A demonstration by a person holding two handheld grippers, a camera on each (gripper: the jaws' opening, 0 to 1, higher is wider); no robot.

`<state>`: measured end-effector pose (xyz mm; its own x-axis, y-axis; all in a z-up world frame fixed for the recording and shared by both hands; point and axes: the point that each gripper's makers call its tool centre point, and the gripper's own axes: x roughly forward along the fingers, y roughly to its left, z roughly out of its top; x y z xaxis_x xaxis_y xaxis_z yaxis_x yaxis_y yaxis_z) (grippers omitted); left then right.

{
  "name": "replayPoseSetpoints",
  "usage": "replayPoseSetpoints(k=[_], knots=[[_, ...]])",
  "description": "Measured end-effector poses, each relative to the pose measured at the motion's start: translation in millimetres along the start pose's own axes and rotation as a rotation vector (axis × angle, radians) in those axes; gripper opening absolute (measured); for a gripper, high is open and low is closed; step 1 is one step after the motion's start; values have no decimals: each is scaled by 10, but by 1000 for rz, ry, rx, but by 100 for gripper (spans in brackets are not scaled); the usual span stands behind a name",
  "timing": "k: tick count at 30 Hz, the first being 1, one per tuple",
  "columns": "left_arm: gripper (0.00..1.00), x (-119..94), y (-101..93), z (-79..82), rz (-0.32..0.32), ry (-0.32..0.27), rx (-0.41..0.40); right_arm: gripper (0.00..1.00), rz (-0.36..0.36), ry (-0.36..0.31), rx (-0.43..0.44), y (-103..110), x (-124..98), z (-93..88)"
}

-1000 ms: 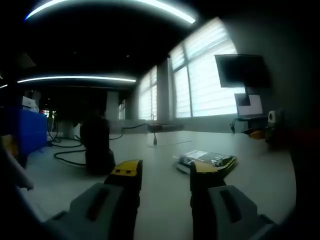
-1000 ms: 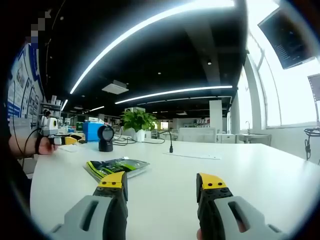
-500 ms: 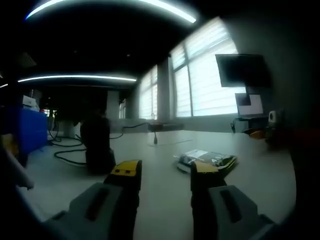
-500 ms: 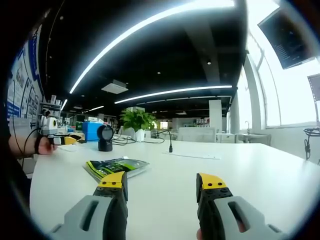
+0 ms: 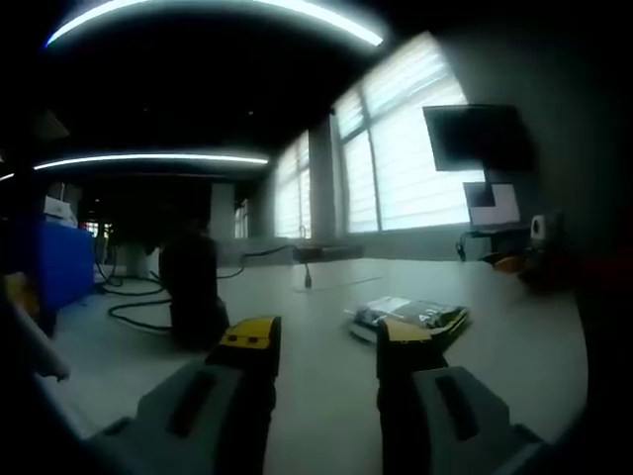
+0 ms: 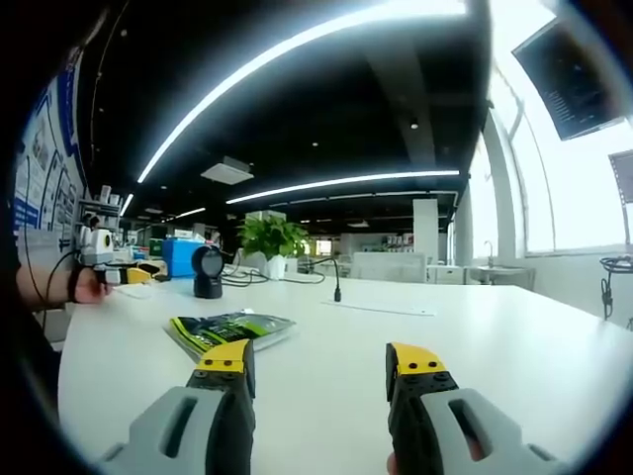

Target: Clip sheet goods on table flip sheet goods clip sheet goods scan sheet goods put sheet goods back to table

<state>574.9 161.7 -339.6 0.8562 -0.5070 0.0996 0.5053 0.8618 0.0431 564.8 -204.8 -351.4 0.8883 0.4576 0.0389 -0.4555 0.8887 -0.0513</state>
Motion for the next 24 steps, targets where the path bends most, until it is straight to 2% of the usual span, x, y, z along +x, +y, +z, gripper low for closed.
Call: replayPoseSetpoints(k=[8,14,17,19,24], knots=[[32,1,-19,1,-10,-2,-7,48,-7,1,4,-10,4,-2],[33,-11,31,7,12,-6,4,45,1,12,4,17,25,-10],[35,-13,32,8,14,-5,15,38,-16,-27,-9,33,1,102],[35,-12,27,9,12,-5,19,38,-5,-68,62,91,5,180],[34,-10,8,8,6,-7,22,40,19,-47,27,247,71,228]])
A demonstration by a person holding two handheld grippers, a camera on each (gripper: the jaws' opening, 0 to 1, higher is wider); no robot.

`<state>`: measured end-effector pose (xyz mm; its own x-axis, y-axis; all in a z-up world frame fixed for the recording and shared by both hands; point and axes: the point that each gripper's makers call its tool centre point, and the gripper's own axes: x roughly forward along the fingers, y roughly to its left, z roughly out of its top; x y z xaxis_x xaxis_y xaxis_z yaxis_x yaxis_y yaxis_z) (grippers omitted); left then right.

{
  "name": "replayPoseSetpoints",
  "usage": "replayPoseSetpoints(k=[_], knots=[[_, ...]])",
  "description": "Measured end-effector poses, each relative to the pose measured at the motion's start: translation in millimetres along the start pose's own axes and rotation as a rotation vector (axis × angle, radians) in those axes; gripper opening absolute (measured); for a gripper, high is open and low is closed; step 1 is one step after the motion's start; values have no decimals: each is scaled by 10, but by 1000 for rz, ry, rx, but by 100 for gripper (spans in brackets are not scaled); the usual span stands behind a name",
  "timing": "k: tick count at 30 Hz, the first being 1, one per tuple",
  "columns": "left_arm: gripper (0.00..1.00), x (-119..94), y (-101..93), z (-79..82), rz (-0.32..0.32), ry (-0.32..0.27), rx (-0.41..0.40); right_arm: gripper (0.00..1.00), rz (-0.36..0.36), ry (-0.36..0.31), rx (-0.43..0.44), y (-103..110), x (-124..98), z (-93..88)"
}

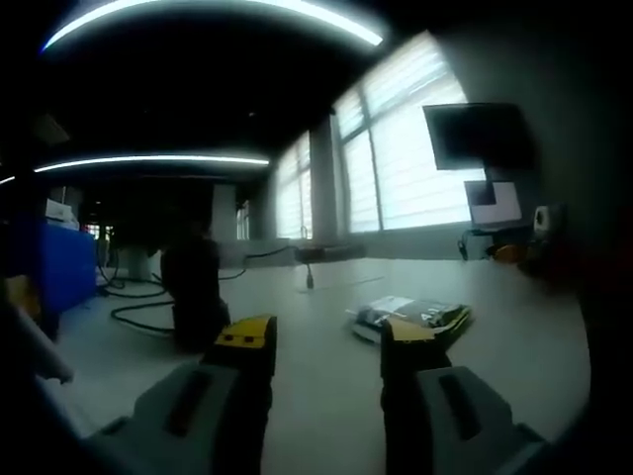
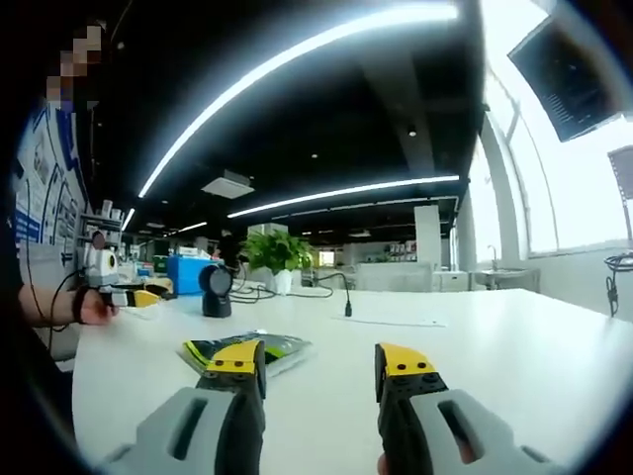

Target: Clip sheet goods on table flip sheet goods clip sheet goods scan sheet goods put sheet goods back to table

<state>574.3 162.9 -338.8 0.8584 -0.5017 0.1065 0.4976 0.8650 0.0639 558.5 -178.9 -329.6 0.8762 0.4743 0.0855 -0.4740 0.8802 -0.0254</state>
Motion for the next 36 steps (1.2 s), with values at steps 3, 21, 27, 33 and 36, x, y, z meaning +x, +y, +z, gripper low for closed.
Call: replayPoseSetpoints(k=[3,21,27,33,36], knots=[[33,4,4,-9,0,2,0,39,6,-4,19,122,73,97],[31,-69,-29,-6,-32,4,4,40,98,40,0,631,461,104],[37,-89,73,33,-2,-26,-63,39,116,64,-31,775,537,112],[37,-94,2,-3,-5,6,-27,39,110,59,-56,862,622,208],[37,-87,10,-15,-4,12,-29,39,116,55,-77,912,659,257]])
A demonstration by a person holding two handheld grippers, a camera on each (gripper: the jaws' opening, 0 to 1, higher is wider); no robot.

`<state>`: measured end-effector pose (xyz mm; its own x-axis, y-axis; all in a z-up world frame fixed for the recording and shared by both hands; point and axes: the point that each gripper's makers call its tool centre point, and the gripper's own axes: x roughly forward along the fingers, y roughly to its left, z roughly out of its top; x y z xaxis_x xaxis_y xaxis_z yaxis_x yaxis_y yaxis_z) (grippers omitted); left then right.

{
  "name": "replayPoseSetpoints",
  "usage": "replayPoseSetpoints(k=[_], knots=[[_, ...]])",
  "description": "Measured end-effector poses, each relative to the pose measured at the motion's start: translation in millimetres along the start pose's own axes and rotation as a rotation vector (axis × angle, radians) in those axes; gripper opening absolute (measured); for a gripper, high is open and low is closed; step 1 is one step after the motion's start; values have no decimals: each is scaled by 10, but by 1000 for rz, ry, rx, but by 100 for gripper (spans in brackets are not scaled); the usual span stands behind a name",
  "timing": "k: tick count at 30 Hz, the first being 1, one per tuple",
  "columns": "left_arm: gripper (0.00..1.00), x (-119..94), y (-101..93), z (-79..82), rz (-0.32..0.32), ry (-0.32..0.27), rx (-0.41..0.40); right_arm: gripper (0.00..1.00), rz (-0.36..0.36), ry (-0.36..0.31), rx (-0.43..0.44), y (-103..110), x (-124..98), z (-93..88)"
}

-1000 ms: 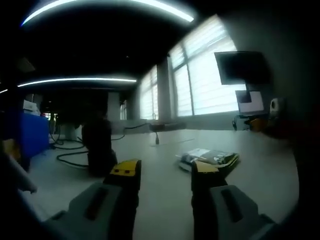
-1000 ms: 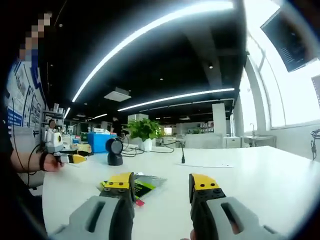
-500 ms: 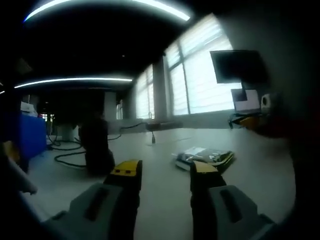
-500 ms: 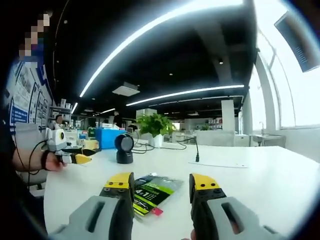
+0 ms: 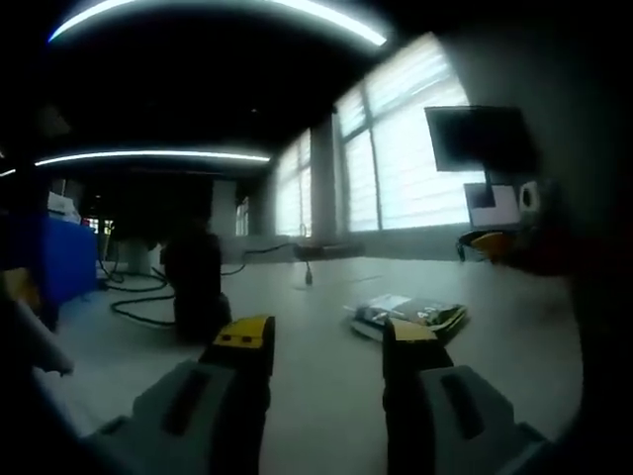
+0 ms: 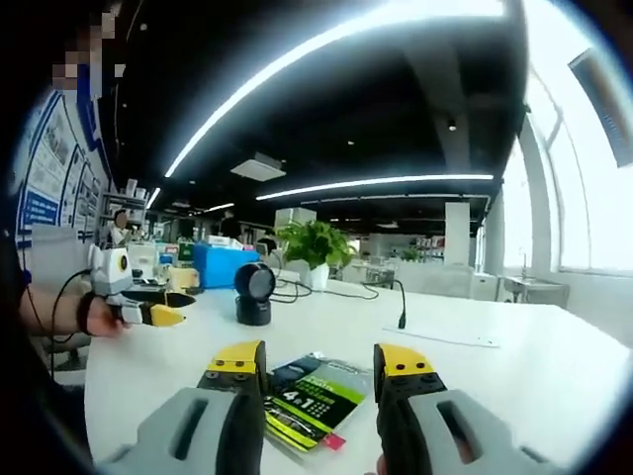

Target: Clip sheet goods on table flip sheet goods clip sheet goods scan sheet goods put sheet goods back to table

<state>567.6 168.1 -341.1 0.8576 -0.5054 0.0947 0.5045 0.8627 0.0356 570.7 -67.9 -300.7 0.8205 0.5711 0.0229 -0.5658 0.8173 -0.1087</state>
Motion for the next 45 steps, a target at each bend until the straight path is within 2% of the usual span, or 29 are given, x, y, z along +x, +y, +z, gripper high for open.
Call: replayPoseSetpoints(k=[4,8,10,19,24,30,45], knots=[[36,10,6,0,-3,-2,-12,39,-8,-7,-47,35,69,66],[36,22,7,-14,-7,4,-13,38,-13,5,-85,55,126,55],[36,25,12,-13,-7,4,-18,38,-14,28,-123,71,168,12],[36,32,33,-12,-5,-1,-27,38,24,72,-150,356,369,-196],[36,44,58,-26,-5,4,-29,38,25,90,-160,438,401,-271],[36,48,76,-22,-7,-1,-32,38,10,103,-187,473,425,-348],[36,49,69,-43,-9,8,-33,39,25,146,-257,578,511,-562]])
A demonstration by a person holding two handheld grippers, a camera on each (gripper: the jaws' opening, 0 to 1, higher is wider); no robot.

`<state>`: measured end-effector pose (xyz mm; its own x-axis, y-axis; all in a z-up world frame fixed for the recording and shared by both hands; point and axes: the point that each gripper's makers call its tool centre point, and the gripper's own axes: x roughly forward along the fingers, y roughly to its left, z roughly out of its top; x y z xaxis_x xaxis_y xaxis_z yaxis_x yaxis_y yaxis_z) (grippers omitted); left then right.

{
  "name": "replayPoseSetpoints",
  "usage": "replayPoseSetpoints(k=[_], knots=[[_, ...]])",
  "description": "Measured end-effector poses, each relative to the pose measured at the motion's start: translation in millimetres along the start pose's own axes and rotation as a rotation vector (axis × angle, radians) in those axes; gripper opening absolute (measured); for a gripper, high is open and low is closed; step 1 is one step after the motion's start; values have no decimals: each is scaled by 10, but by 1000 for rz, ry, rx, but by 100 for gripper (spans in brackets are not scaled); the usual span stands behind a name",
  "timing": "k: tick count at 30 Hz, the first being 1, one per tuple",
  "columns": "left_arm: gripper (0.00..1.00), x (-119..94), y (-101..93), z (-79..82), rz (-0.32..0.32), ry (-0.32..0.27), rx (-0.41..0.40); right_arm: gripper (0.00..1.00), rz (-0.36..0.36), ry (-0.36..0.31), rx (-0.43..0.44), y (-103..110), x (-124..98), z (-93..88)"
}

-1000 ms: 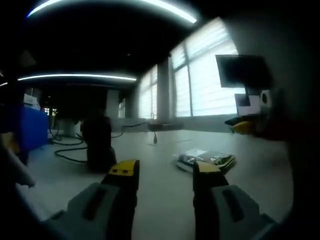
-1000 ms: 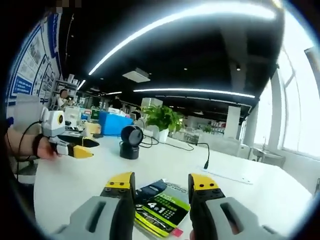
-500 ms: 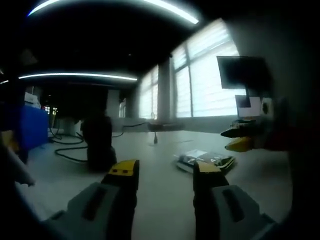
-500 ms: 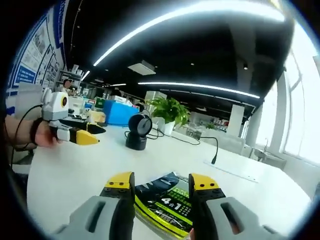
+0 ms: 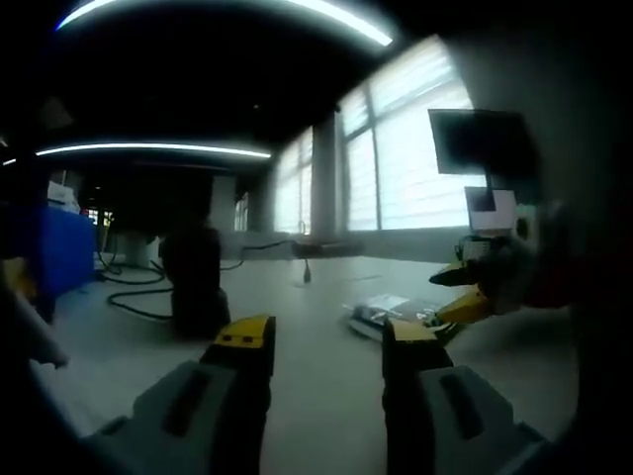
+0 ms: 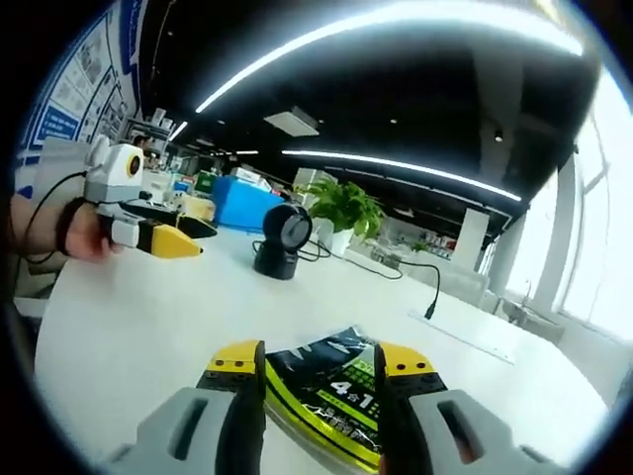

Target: Clip sheet goods on table flip sheet goods clip sheet goods scan sheet goods put sheet goods back to table

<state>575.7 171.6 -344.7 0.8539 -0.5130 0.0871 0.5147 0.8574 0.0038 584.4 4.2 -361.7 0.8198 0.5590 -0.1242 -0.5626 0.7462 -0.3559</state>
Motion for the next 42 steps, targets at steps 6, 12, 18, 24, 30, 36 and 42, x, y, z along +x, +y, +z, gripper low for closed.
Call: replayPoseSetpoints(k=[6,12,18,24,30,36,42], knots=[[36,3,-11,-7,-1,3,-1,39,5,16,-4,35,32,-48],[36,5,-13,-6,-2,1,-3,39,10,28,-19,61,54,-86],[36,2,-19,0,-4,-1,-6,39,20,46,-41,117,64,-136],[36,-3,-24,6,-3,-2,-6,37,6,60,-39,106,78,-173],[36,-8,-30,12,-3,-4,-7,36,8,69,-69,136,99,-177],[36,-10,-34,14,-3,-5,-9,29,5,82,-121,201,139,-170],[36,-11,-34,14,-2,-5,-12,17,26,98,-126,286,185,-178]])
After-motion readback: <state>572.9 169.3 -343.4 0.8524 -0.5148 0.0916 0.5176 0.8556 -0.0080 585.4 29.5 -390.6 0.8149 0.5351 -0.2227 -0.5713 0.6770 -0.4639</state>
